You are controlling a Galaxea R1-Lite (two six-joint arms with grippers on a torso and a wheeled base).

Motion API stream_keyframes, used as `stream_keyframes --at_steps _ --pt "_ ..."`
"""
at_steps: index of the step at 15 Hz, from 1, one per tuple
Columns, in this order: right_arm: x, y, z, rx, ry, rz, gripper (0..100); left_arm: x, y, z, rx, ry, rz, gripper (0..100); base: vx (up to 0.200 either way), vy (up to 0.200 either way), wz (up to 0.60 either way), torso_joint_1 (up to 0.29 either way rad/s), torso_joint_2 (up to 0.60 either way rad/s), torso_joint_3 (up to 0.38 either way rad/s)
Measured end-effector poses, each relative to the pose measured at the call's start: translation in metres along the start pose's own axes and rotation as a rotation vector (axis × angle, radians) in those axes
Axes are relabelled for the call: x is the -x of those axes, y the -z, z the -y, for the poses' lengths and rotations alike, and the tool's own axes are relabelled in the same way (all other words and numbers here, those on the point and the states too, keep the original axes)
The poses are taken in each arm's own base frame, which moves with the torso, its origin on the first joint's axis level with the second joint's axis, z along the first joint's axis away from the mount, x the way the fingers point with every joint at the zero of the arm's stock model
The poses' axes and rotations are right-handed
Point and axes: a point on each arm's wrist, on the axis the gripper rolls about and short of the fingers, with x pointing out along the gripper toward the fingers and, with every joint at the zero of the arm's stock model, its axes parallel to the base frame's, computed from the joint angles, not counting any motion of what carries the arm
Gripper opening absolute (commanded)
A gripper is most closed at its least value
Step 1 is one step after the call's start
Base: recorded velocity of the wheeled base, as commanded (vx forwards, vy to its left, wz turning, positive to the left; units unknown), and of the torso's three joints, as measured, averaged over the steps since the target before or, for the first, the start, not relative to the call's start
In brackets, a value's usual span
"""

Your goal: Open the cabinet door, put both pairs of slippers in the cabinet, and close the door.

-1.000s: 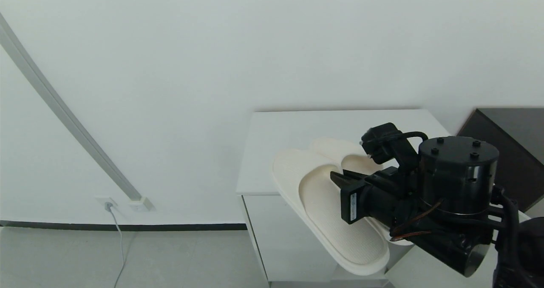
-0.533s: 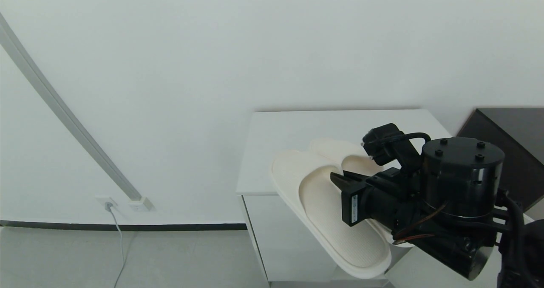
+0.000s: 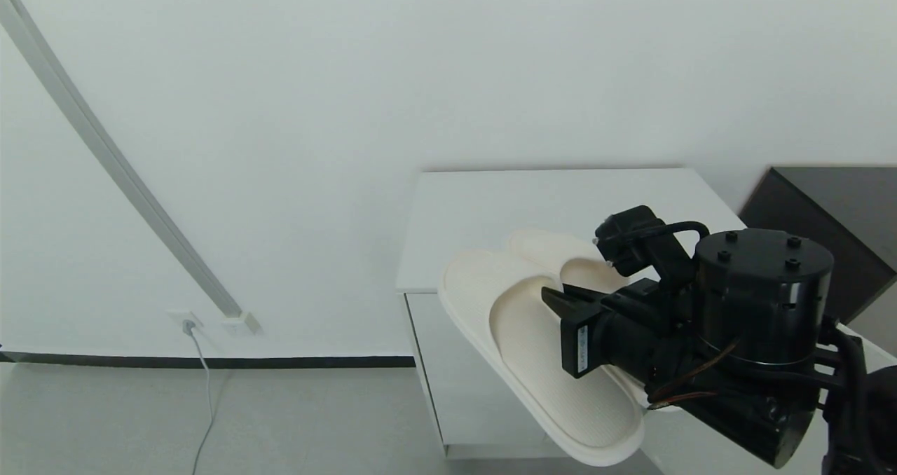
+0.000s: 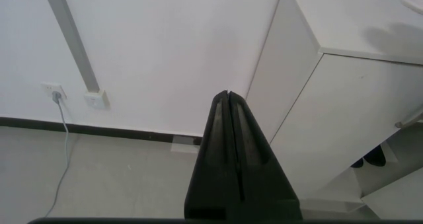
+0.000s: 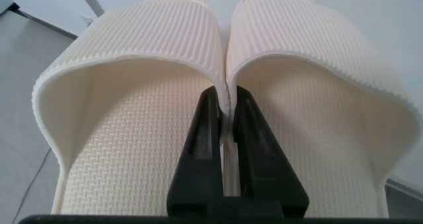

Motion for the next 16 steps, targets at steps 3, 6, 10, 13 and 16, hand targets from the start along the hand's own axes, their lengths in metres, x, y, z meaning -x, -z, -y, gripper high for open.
stream_keyframes --at_steps 3,6,10,13,16 --pt "0.0 0.002 0.0 0.002 0.004 -0.005 0 0.0 0.0 0.0 0.0 0.0 0.0 0 -0.2 0.0 0.0 0.002 0.0 0.002" --pt "-0.002 0.003 0.0 0.004 0.004 -0.01 0 0.0 0.0 0.0 -0.001 0.0 0.0 0 0.0 0.0 0.0 0.0 0.0 0.0" --pt "-0.006 0.007 -0.001 0.007 0.008 -0.022 0 0.0 0.0 0.0 -0.001 0.0 0.0 0 0.0 0.0 0.0 0.0 0.0 0.0" --pt "-0.008 0.009 -0.003 0.011 0.004 -0.029 0 0.0 0.0 0.0 -0.002 0.0 0.0 0 0.0 0.0 0.0 0.0 0.0 0.0" --pt "-0.008 0.01 -0.003 0.012 0.003 -0.031 0 0.0 0.0 0.0 -0.002 0.0 0.0 0 0.0 0.0 0.0 0.0 0.0 0.0"
